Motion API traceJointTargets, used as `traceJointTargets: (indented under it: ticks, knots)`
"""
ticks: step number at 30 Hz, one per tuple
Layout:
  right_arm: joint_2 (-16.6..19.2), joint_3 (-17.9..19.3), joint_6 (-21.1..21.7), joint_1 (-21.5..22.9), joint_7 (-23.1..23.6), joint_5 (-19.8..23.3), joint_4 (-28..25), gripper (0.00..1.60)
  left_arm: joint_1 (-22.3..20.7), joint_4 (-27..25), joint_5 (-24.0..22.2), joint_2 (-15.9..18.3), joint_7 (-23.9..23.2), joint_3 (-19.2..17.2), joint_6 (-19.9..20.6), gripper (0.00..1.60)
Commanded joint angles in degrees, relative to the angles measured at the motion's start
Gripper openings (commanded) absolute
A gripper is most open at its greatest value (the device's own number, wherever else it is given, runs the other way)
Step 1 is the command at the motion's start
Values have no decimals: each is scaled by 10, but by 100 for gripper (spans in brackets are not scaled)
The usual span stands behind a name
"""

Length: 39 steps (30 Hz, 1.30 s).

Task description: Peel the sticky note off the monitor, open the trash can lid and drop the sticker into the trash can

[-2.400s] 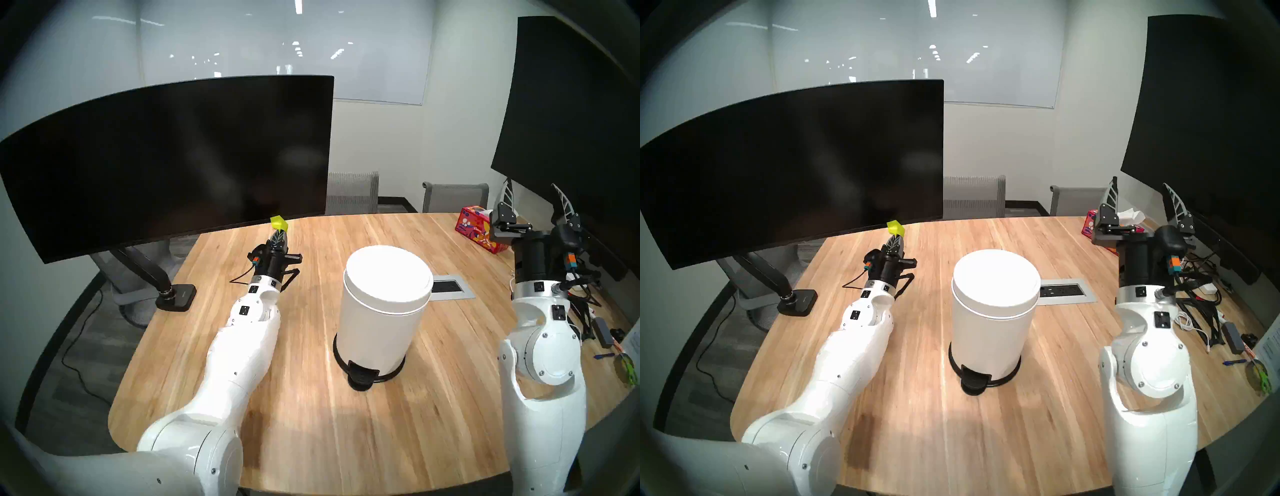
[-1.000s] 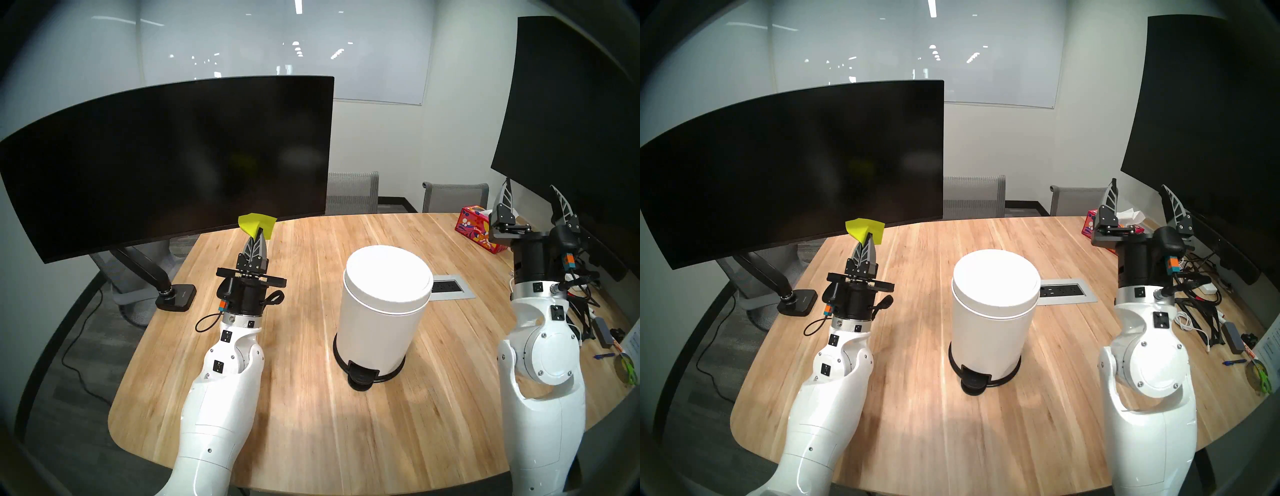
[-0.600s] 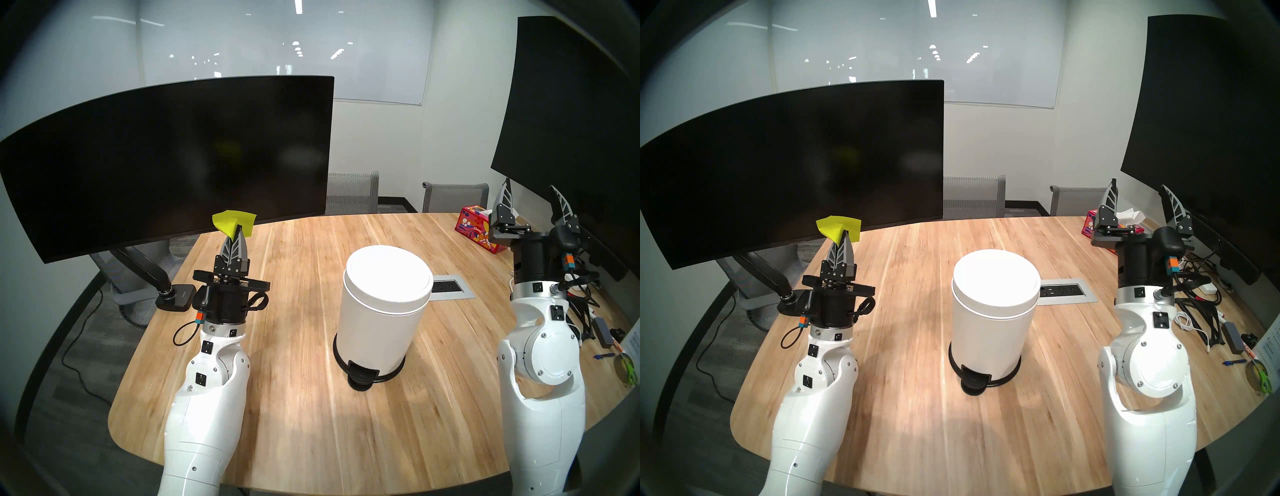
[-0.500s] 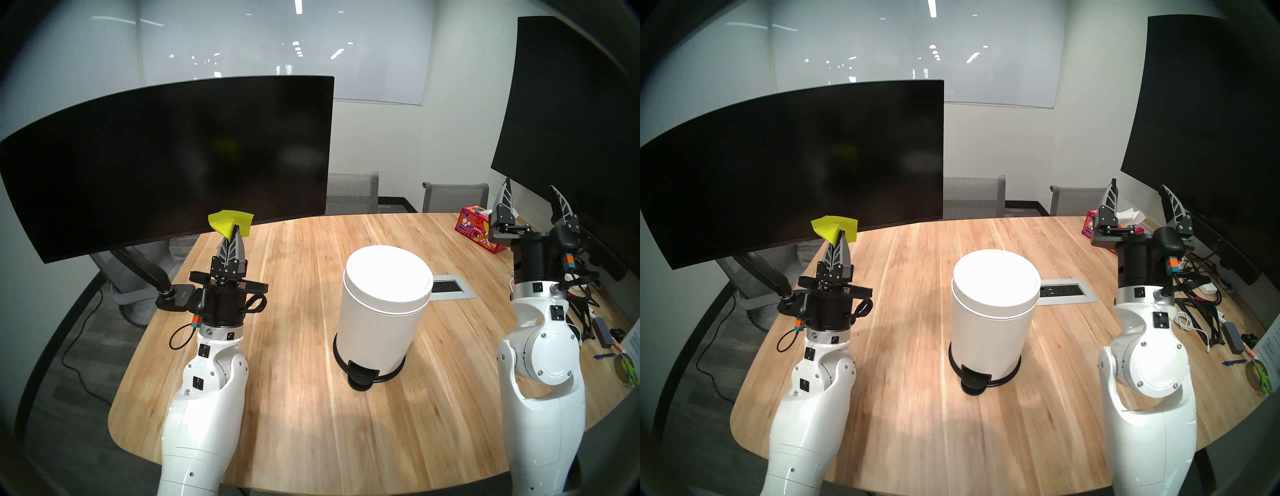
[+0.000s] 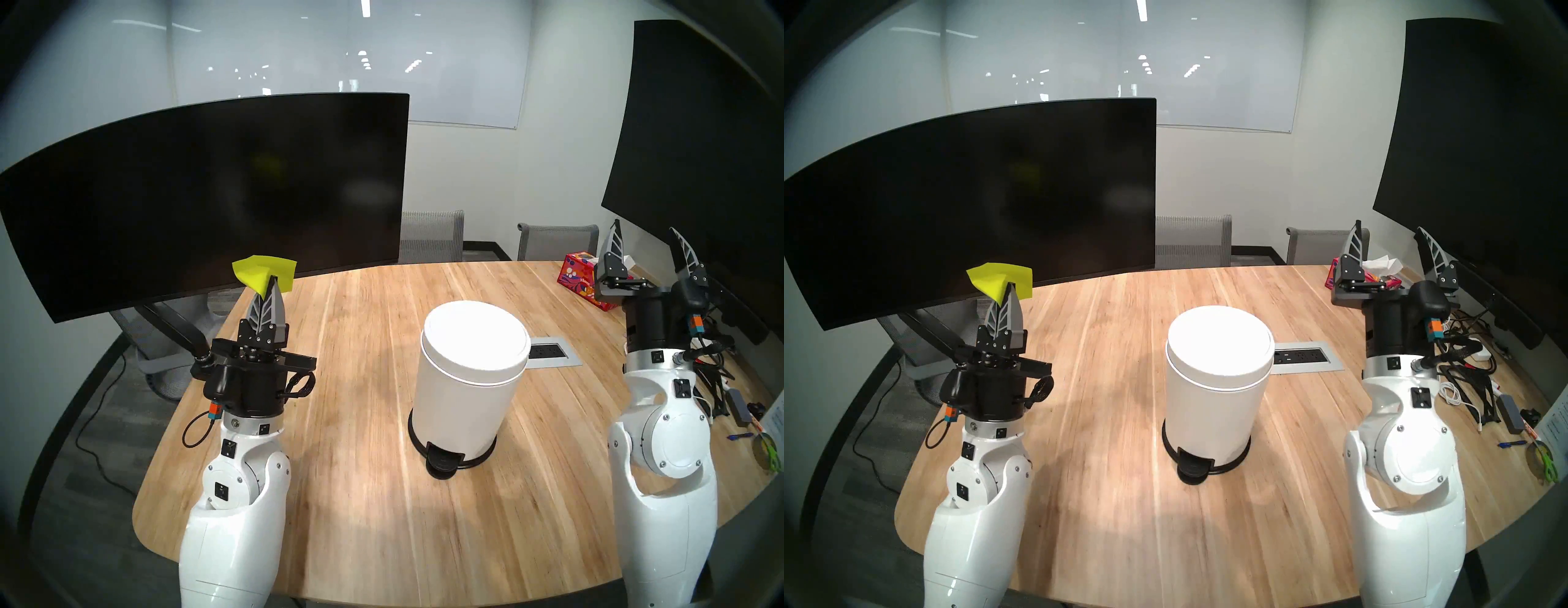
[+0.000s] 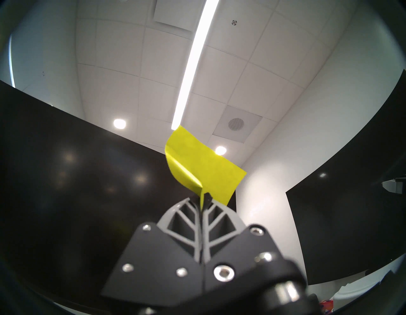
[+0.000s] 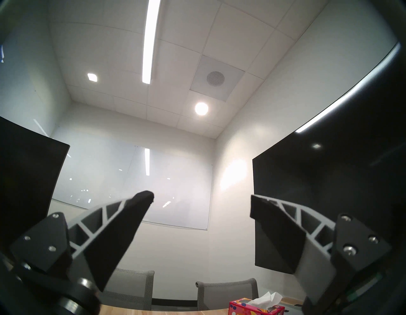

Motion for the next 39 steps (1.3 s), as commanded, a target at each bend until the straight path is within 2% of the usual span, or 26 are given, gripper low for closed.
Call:
traceJointTargets:
  ticks: [1, 9, 17, 25, 27, 39]
  knots:
    - [-2, 17, -22, -58, 12, 17, -63, 160, 42, -68, 2, 2, 11, -8, 36, 0]
    - [0, 41, -72, -116, 41, 42, -69, 160, 74, -122, 14, 5, 26, -9, 99, 0]
    - [11, 14, -141, -168, 94, 73, -69, 160, 69, -103, 39, 9, 39, -7, 146, 0]
    - [28, -19, -190, -227, 152, 95, -69, 160, 63, -104, 57, 15, 50, -13, 168, 0]
    - [37, -27, -206, -253, 176, 100, -69, 160, 60, -108, 60, 17, 55, -18, 175, 0]
    - [69, -51, -245, -335, 260, 111, -69, 160, 51, -113, 69, 22, 67, -28, 194, 0]
